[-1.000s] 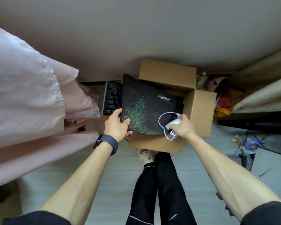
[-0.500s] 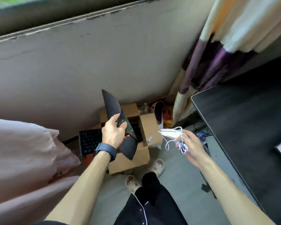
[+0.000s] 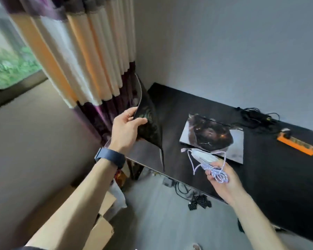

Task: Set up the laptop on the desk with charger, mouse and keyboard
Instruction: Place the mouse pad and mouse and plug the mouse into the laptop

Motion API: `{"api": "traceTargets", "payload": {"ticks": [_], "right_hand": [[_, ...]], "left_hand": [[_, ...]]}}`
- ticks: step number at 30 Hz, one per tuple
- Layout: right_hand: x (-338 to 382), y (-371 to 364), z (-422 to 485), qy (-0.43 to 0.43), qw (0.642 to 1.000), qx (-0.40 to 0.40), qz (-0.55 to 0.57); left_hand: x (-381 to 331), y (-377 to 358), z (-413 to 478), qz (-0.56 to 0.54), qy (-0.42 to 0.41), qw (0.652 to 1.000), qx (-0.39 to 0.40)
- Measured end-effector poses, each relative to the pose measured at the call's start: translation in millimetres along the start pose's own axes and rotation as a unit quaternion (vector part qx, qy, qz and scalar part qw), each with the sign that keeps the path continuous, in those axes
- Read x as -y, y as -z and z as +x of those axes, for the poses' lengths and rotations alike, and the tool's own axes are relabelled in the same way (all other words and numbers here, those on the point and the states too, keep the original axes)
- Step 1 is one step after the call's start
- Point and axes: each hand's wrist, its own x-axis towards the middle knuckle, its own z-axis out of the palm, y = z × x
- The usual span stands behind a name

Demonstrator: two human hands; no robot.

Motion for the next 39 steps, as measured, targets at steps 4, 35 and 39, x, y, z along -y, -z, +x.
{"api": "traceTargets", "payload": {"ticks": [4, 35, 39], "right_hand": [[40.7, 91.6, -15.9, 0.032, 0.995, -0.074, 0.055], [121.5, 382.9, -75.7, 0.161, 0.894, -0.315, 0.275], [130.1, 380.5, -56.2, 0.157, 0.899, -0.337, 0.230]], "left_hand": [[-30.1, -121.4, -7.0, -0.027, 0.003, 0.994, 0.110], [200.2, -493.5, -61.3, 0.198, 0.243, 0.898, 0.310], [261.5, -466.6, -28.0, 0.388, 0.217, 0.827, 0.345]]}}
